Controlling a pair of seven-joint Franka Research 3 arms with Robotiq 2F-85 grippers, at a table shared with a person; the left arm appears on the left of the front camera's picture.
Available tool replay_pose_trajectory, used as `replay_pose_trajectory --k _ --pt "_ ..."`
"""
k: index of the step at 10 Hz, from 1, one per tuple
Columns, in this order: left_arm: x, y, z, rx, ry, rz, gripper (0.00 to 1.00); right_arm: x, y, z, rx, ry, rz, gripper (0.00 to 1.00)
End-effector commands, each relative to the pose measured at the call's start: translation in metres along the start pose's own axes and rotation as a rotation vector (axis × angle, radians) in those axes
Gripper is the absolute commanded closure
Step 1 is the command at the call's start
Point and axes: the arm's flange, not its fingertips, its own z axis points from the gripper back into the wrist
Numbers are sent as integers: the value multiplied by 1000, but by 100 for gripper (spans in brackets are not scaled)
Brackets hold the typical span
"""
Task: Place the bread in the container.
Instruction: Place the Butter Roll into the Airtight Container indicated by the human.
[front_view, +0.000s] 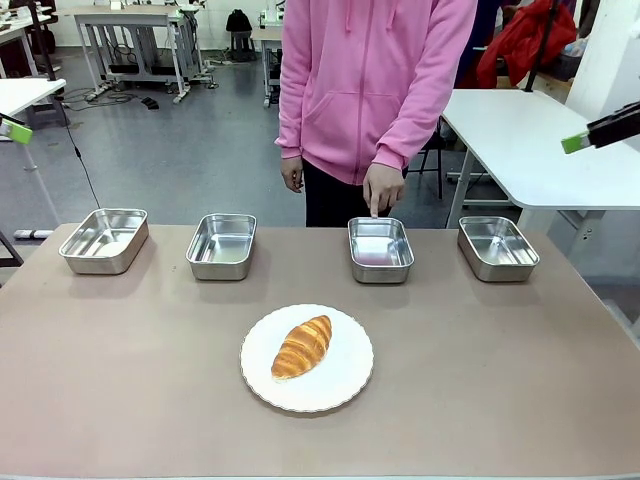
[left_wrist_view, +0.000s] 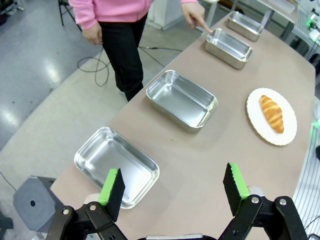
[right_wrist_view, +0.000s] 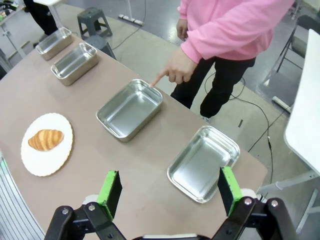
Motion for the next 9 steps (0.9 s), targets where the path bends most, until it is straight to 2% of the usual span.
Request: replay_pose_trajectory --k 1,4,5,8,9 --pt "1 -1 1 -3 -2 -6 0 43 28 -22 -25 -14 -70 0" --pt "1 -1 1 -3 -2 -6 0 91 104 -92 -53 130 -152 0" --pt "1 -1 1 -3 -2 -6 0 102 137 -126 -75 235 -229 0" --pt "1 -1 1 -3 -2 -6 0 103 215 -195 -257 433 -401 0" --pt "1 -1 1 -3 -2 -6 0 97 234 -204 -241 479 -393 0"
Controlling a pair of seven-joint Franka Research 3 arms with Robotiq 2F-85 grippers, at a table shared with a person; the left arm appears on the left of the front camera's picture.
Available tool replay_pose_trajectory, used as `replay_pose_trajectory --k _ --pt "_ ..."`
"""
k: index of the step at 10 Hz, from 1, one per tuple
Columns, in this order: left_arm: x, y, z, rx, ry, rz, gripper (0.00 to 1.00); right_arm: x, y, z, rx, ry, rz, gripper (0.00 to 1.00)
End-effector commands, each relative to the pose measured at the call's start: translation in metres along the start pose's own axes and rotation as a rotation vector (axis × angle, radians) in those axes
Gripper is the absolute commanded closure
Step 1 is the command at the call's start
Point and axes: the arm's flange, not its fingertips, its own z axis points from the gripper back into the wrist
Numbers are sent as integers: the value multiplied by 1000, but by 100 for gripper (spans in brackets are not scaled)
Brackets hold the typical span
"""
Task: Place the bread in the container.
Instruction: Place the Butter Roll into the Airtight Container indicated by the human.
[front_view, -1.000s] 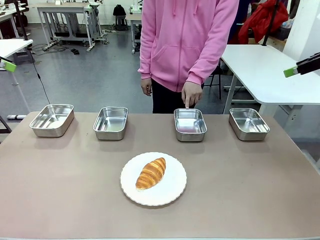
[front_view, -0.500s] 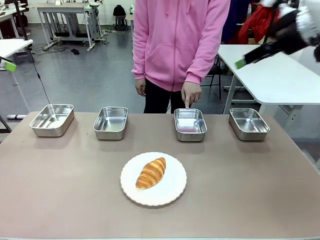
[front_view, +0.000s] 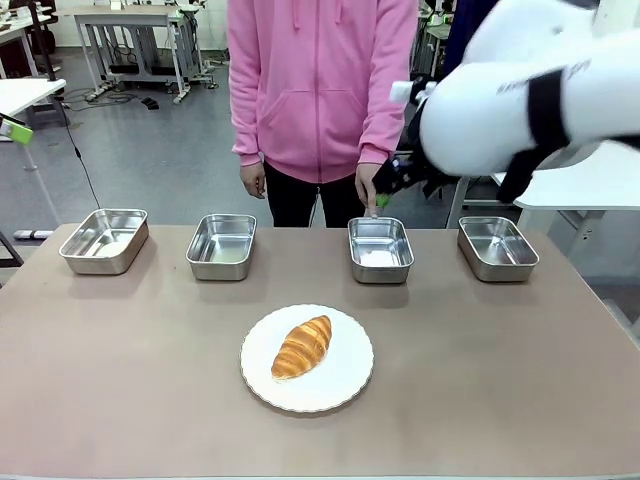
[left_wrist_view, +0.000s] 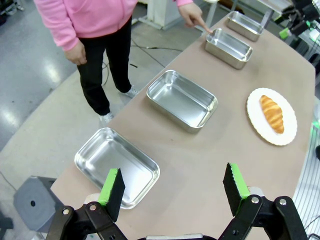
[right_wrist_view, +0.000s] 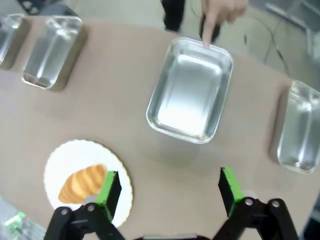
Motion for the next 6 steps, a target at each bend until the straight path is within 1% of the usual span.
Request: replay_pose_trajectory --k 1,2,3,6 --pt "1 -1 2 -3 -3 -5 0 9 31 19 31 93 -30 0" --pt "1 -1 2 -3 -3 -5 0 1 19 29 145 87 4 0" --pt "1 -1 2 -3 -3 -5 0 -5 18 2 -12 52 -22 0" --pt "1 -1 2 -3 -3 -5 0 -5 18 2 -12 52 -22 0"
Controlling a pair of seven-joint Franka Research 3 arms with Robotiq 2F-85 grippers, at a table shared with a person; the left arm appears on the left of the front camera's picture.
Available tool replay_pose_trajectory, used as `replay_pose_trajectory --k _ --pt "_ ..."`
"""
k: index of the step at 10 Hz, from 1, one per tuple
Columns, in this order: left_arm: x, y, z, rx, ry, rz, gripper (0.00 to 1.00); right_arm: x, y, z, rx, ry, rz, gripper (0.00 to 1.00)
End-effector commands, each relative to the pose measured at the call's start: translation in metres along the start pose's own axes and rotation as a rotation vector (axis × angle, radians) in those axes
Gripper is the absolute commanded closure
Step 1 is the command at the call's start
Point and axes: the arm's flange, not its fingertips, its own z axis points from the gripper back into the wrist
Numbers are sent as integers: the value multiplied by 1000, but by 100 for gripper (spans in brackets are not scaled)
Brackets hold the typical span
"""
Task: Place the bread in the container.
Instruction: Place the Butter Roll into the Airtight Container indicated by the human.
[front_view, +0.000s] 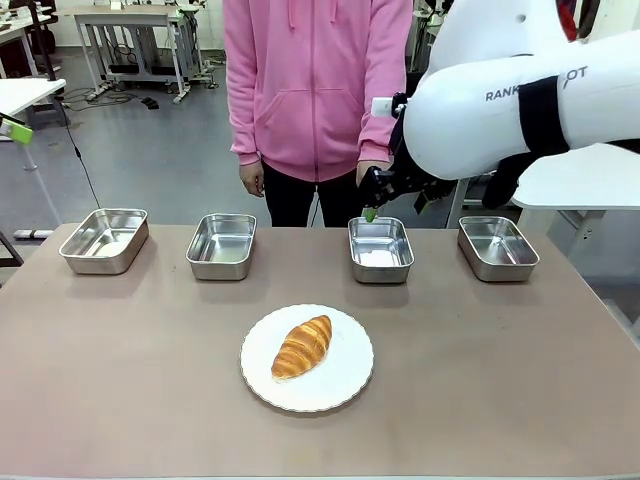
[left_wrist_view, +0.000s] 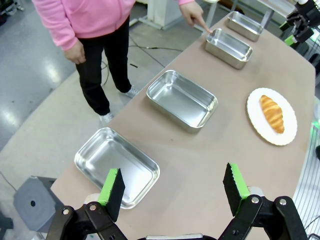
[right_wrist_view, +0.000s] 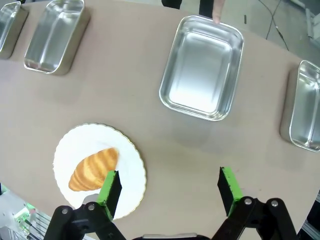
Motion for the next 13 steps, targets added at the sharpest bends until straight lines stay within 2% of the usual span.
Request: replay_pose_trajectory --k 1,2,4,6,8,10,12,13 --pt "1 -1 2 -3 -3 -5 0 -2 1 -4 -19 -26 -4 0" --pt "1 -1 2 -3 -3 -5 0 0 0 0 0 0 0 0" --pt "1 -1 2 -3 -3 -5 0 -6 58 -23 31 24 -139 0" --pt "1 -1 2 -3 -3 -5 0 -12 98 -43 28 69 -272 0" --pt "1 -1 2 -3 -3 -5 0 -18 135 -68 14 121 -528 0" --pt "1 -1 2 -3 -3 -5 0 -23 160 -103 -18 265 -740 0" --pt "1 -1 2 -3 -3 -5 0 -34 172 -118 -40 303 -725 0" --pt "1 -1 2 -3 -3 -5 0 -37 165 -109 -44 263 -614 0"
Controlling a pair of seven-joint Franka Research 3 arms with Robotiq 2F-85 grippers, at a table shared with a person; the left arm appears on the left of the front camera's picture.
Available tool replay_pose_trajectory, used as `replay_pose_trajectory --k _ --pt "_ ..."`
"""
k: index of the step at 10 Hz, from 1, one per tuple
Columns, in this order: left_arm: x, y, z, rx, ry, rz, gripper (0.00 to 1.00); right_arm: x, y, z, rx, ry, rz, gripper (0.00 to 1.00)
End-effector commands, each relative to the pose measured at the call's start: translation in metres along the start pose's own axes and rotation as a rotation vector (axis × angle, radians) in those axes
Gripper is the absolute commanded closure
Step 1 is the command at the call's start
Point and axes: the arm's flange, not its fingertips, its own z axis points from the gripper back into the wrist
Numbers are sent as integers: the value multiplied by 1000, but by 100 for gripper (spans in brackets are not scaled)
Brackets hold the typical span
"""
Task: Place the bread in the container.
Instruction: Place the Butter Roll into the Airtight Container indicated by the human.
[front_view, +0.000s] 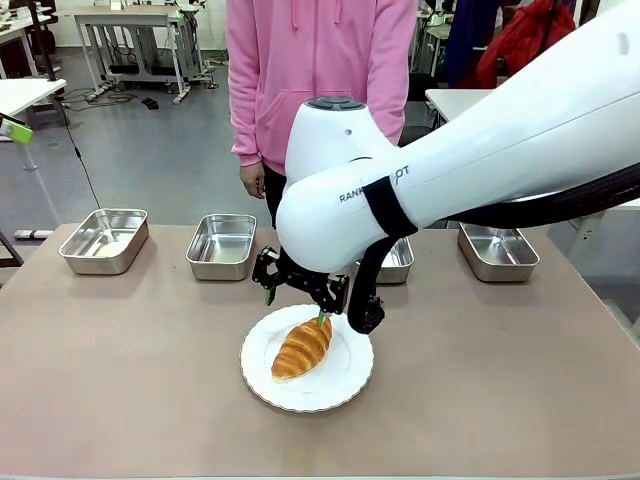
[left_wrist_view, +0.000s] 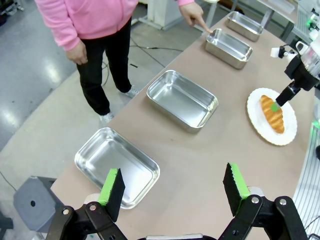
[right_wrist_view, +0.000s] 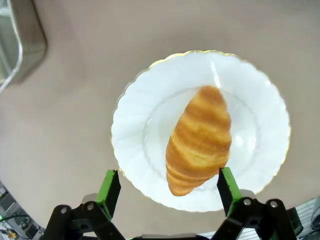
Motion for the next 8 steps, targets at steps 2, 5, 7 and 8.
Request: replay_pose_trajectory --k 2,5,7,8 --pt "1 -1 1 -3 -3 -5 0 4 -5 4 5 0 -21 0" --pt "1 -1 1 -3 -3 -5 0 -11 -4 -3 -106 -12 -53 0" --pt "1 -1 1 -3 -3 -5 0 -15 -12 -9 -110 -6 -103 0" --pt "1 -1 1 -3 -3 -5 0 -16 -16 -13 -104 -18 -103 0"
